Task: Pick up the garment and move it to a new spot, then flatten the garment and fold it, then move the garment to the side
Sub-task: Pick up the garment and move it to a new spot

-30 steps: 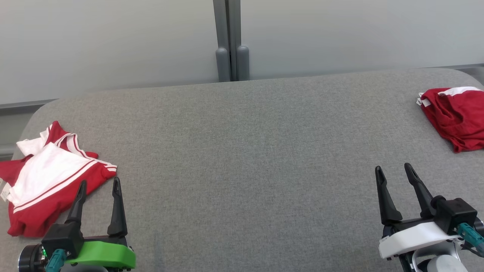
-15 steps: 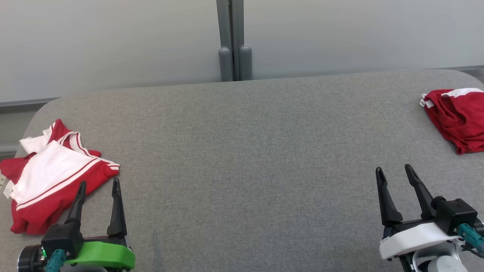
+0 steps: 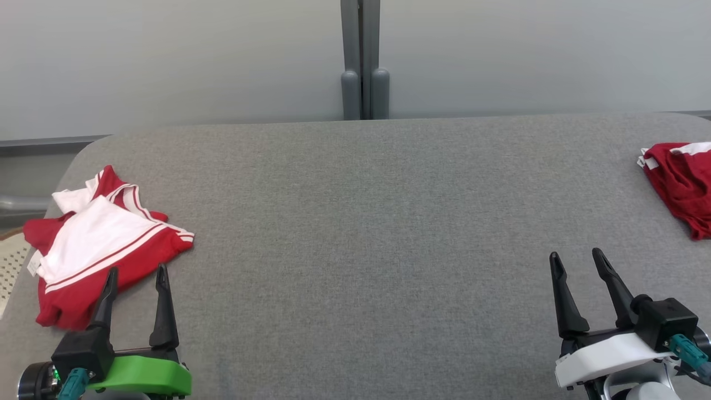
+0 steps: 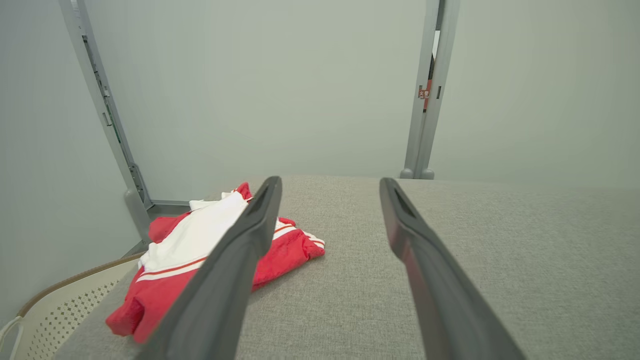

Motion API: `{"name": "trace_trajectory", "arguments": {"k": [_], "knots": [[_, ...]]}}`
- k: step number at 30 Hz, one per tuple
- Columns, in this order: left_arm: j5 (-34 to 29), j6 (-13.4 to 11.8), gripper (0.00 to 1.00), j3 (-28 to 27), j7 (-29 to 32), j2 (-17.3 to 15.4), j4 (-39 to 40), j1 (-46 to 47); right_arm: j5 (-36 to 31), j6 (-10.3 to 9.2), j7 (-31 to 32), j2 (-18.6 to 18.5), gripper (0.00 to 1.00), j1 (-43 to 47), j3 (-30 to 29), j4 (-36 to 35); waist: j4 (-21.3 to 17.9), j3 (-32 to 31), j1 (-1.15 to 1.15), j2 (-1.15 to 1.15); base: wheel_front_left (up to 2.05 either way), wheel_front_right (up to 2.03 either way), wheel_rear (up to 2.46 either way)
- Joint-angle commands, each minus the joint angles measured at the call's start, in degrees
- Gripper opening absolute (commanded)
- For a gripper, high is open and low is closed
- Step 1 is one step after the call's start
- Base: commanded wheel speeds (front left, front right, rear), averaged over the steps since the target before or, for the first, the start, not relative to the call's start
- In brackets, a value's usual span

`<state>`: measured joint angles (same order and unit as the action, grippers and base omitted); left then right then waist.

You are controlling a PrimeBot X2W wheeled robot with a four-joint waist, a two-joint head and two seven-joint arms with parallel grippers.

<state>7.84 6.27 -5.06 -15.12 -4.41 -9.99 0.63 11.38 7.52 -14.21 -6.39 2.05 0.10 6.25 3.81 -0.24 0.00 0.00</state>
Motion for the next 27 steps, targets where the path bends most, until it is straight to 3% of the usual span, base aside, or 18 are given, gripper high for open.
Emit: {"name": "trace_trajectory", "arguments": {"k": [1, 27], "knots": [[-0.3, 0.1, 1.0, -0.1, 0.0, -0.4, -0.1, -0.4, -0.1, -0.05, 0.0, 0.0, 1.0, 0.6, 0.0, 0.0, 1.4, 0.2, 0.0, 0.0, 0.0, 0.0, 0.0], [0.3, -0.4, 1.0, -1.8, 0.0, -1.1, -0.4, 0.5, 0.1, -0.05, -0.5, 0.9, 1.0, -0.7, -0.1, 1.3, 18.3, 3.2, 0.0, 0.0, 0.0, 0.0, 0.0]]}}
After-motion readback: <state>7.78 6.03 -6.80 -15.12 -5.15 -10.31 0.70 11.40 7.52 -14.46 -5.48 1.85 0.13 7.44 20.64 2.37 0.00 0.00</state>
